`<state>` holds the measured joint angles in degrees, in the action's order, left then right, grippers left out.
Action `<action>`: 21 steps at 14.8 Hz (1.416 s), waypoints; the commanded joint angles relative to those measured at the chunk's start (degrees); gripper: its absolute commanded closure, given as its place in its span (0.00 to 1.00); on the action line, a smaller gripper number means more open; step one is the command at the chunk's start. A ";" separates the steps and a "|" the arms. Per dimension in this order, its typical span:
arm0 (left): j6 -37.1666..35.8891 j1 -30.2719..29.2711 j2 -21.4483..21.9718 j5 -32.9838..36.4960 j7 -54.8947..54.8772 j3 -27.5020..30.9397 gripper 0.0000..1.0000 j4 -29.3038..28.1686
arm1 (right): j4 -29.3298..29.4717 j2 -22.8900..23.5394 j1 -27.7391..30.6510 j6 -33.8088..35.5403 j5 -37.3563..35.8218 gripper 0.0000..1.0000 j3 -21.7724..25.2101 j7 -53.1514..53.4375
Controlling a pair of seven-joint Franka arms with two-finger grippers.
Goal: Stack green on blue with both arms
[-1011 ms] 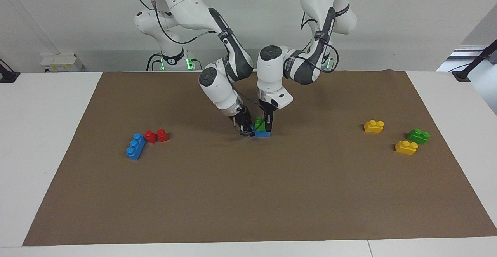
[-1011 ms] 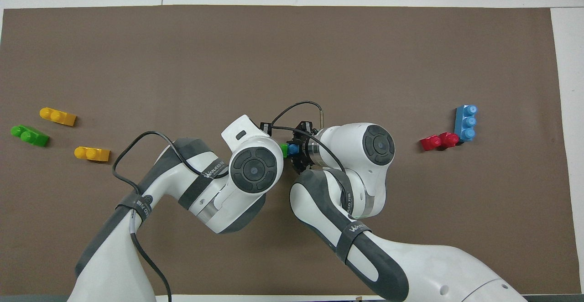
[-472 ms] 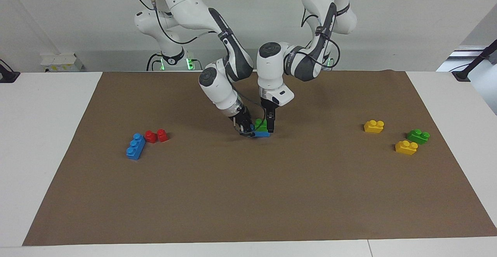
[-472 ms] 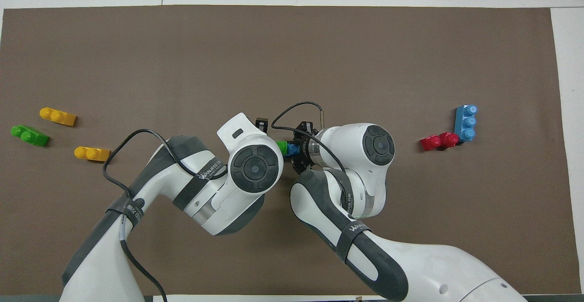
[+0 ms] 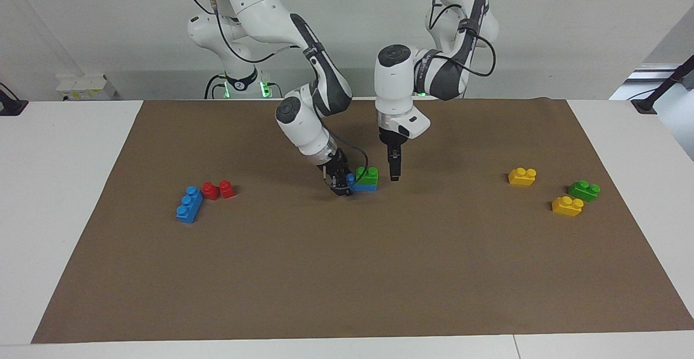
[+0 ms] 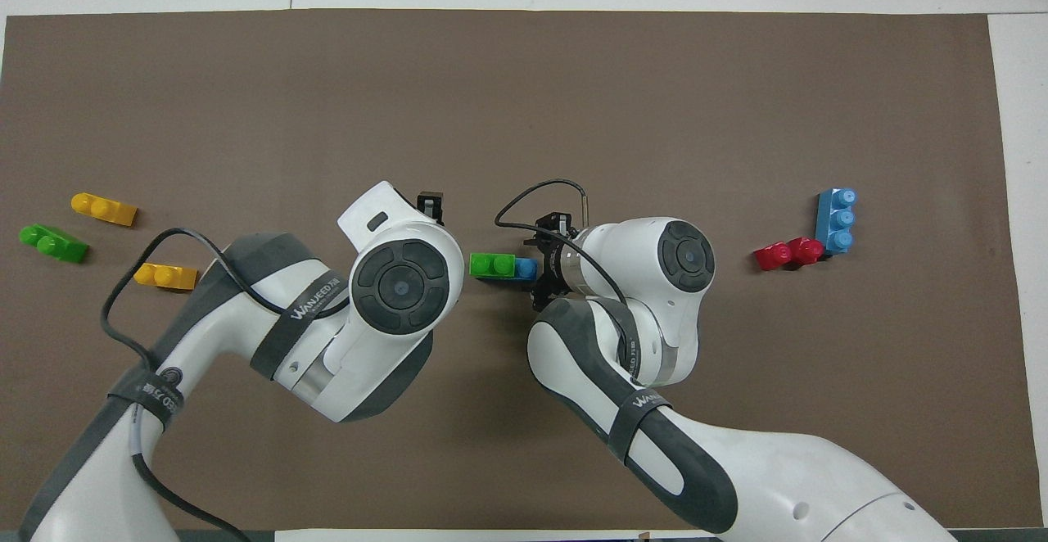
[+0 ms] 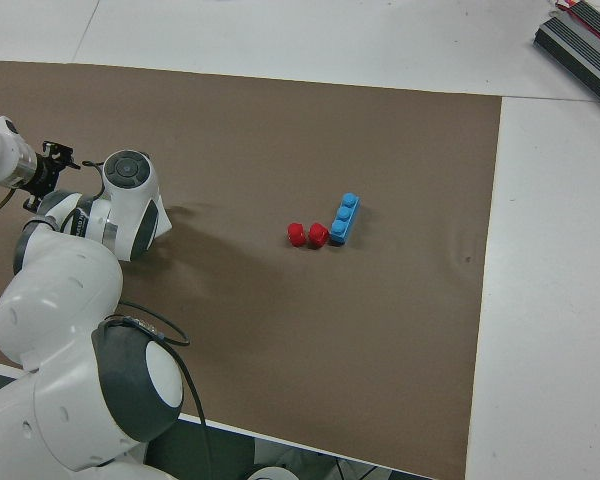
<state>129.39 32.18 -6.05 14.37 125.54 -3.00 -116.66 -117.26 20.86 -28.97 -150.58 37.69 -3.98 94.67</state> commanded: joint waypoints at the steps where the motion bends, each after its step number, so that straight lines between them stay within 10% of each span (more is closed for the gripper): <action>1: -2.74 -2.37 2.97 0.83 -1.79 -0.34 0.00 -0.24 | 0.98 -2.13 4.25 4.93 1.77 0.24 -0.24 -2.65; 12: -10.55 -10.55 5.25 -4.34 -18.82 -0.25 0.00 4.15 | 1.86 -10.74 22.27 23.73 -6.03 0.18 0.03 -34.69; 21: -19.61 -22.58 12.11 -12.52 -46.06 0.19 0.00 5.73 | 18.72 -13.47 29.32 49.57 -24.13 0.00 0.29 -58.61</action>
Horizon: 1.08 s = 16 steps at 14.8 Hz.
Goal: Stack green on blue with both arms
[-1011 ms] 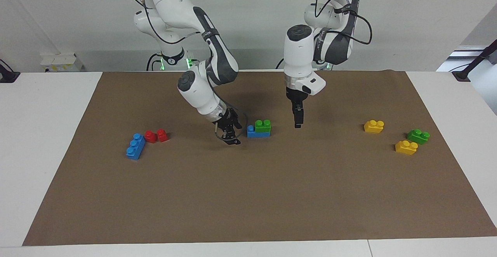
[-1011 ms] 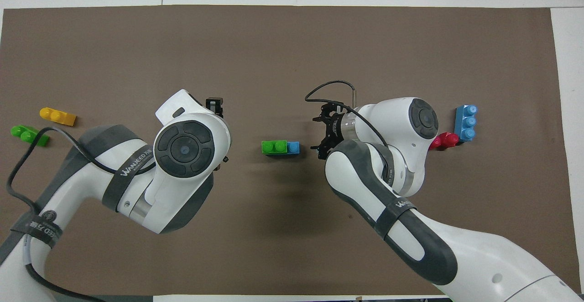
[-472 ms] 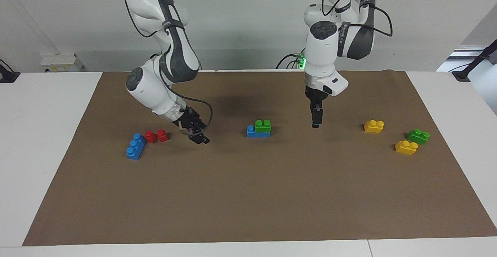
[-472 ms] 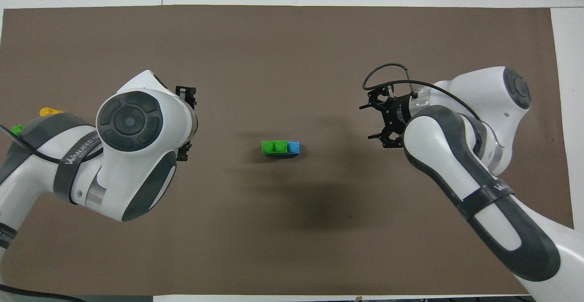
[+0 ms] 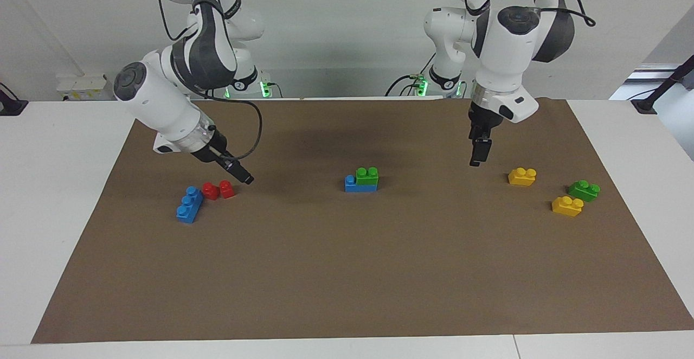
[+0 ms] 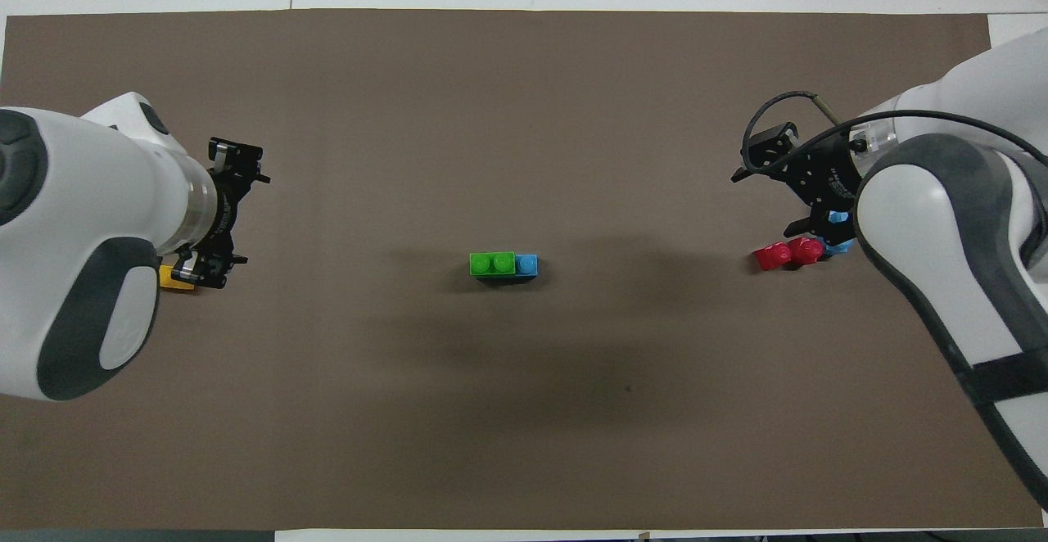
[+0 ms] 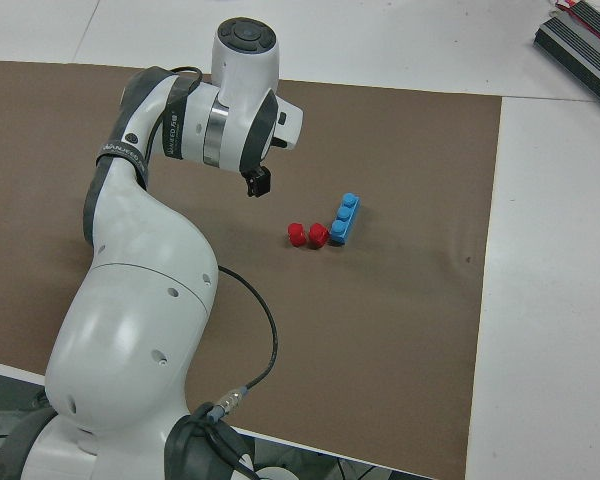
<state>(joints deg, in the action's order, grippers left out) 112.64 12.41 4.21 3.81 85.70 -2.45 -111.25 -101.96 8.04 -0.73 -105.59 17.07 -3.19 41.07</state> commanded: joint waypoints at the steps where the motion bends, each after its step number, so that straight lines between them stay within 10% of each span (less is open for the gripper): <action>1: -4.69 -3.87 1.86 -2.05 -9.20 -0.37 0.00 1.20 | 4.65 -1.70 1.09 6.43 -6.41 0.00 -0.50 -8.43; 10: -9.19 -12.49 1.86 -2.05 -35.91 -0.28 0.00 5.95 | 5.89 -9.10 4.42 13.31 -14.16 0.00 -0.50 -39.80; 16: -15.25 -13.38 1.42 -2.05 -62.80 -0.02 0.00 10.34 | 6.77 -9.01 4.95 13.75 -16.89 0.00 -0.50 -41.16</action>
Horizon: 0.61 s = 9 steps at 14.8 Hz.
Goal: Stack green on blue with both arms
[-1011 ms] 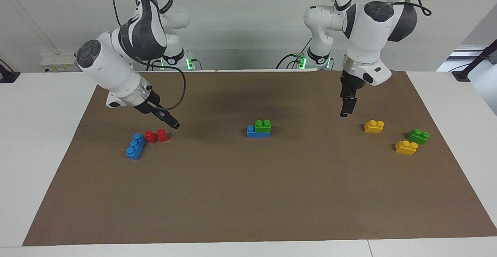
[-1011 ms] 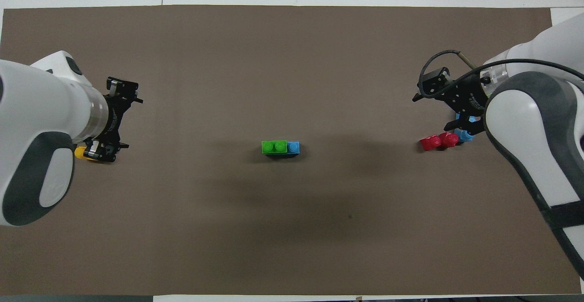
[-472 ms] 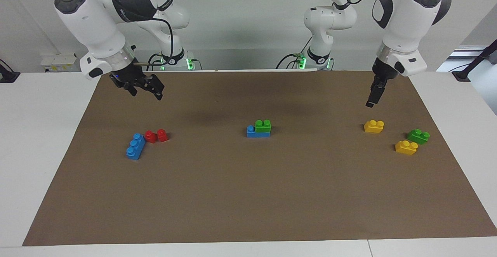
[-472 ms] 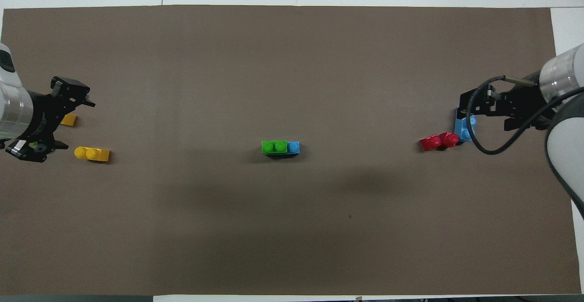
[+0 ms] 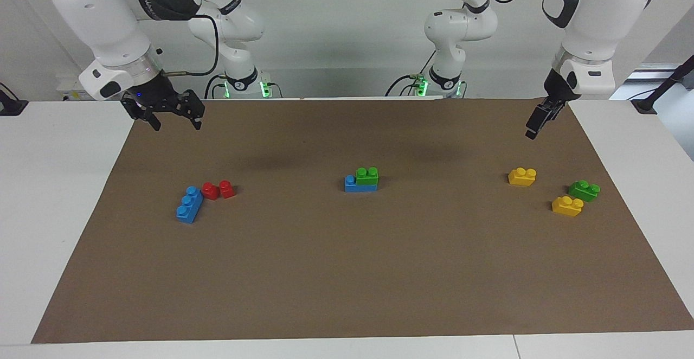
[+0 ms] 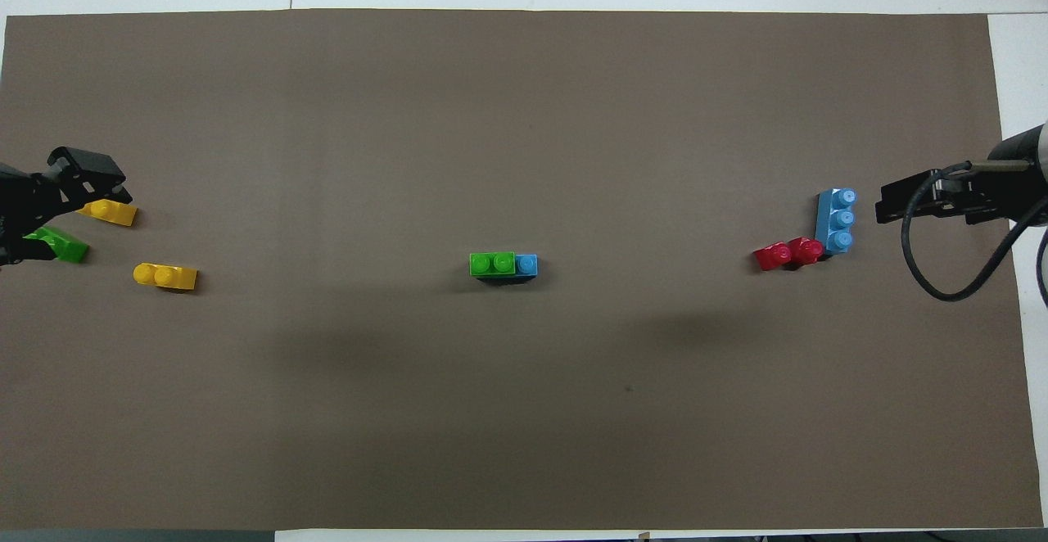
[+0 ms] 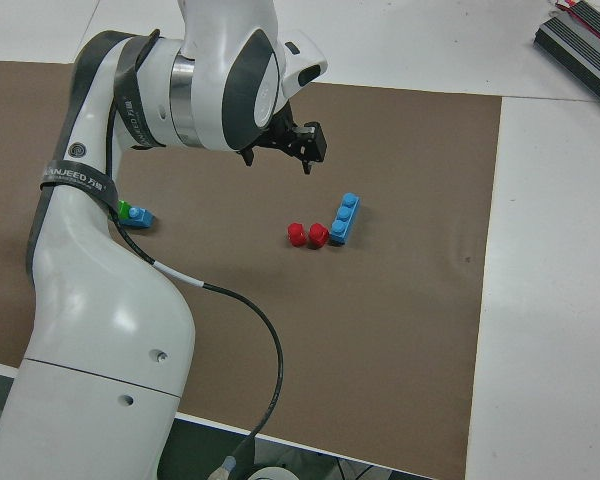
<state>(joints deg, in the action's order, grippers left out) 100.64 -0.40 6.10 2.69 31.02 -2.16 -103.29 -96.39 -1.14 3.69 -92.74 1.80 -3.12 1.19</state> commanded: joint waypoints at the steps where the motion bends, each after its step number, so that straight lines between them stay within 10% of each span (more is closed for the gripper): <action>1: -4.30 -0.57 -0.65 -1.45 -12.61 -0.21 0.00 3.35 | 1.55 0.35 0.53 0.89 -1.62 0.00 -0.57 -1.10; 9: -13.79 0.40 -5.39 -2.43 -25.12 -0.12 0.00 13.90 | 1.73 0.35 0.53 1.69 -2.42 0.00 -0.48 -0.83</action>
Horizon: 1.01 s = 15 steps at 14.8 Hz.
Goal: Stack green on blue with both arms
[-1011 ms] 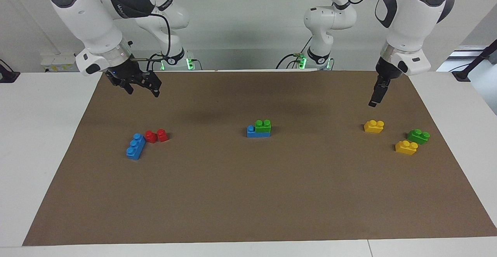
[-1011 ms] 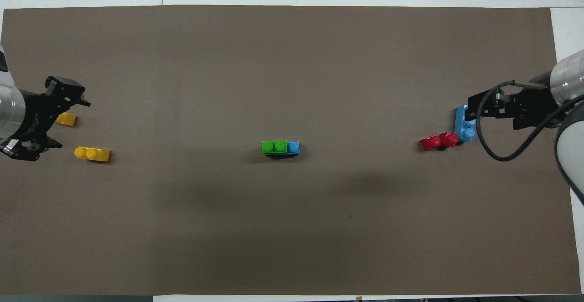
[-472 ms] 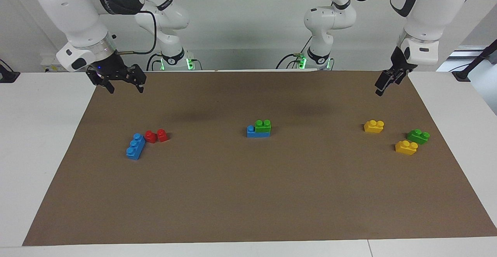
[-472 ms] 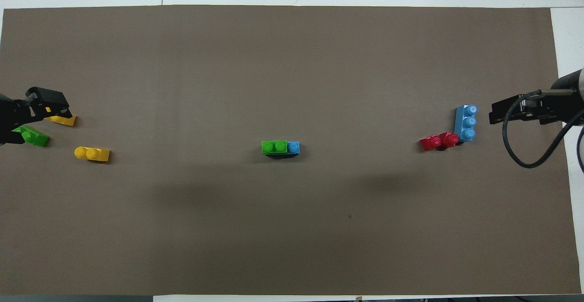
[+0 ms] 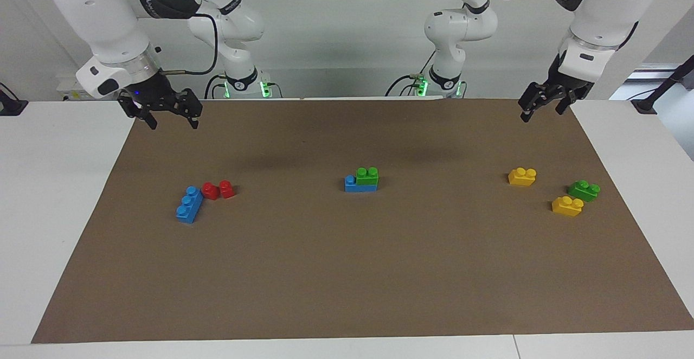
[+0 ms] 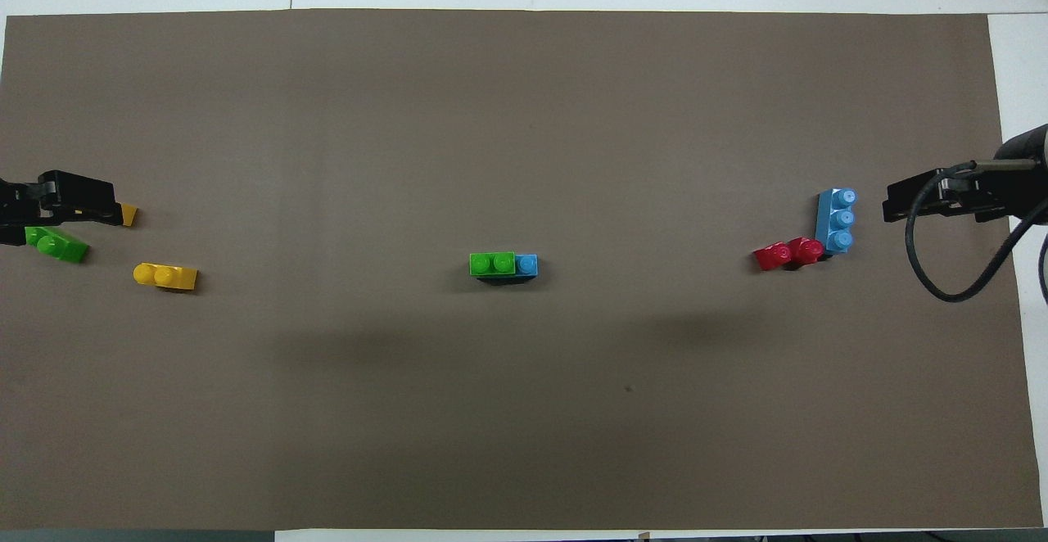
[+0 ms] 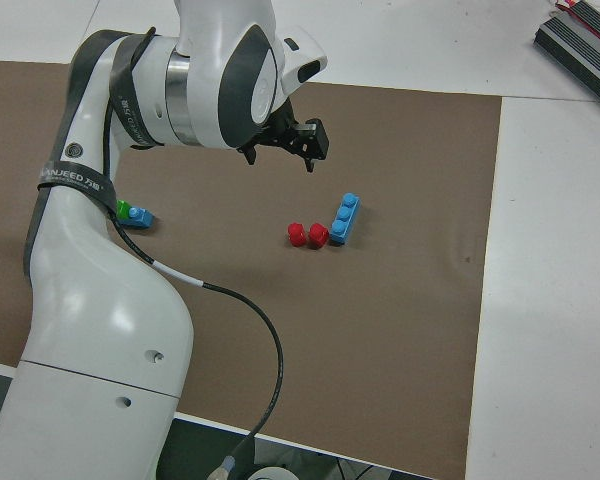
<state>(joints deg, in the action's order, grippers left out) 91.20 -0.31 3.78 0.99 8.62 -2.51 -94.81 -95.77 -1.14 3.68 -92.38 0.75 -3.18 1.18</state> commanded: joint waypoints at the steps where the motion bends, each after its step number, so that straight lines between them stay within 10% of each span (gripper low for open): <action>1: -4.71 0.48 -3.07 -0.81 -4.48 0.22 0.00 5.43 | 1.11 0.35 0.45 1.33 -1.37 0.00 -0.51 -0.83; 15: -1.29 0.84 -2.11 -1.43 -4.85 0.93 0.00 1.91 | 0.85 0.17 0.45 2.29 -2.60 0.00 -0.51 -0.57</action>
<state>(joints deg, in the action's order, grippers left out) 89.39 -0.15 1.14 0.52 4.57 -2.35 -92.13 -95.76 -1.14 3.66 -91.92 -0.69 -3.23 1.18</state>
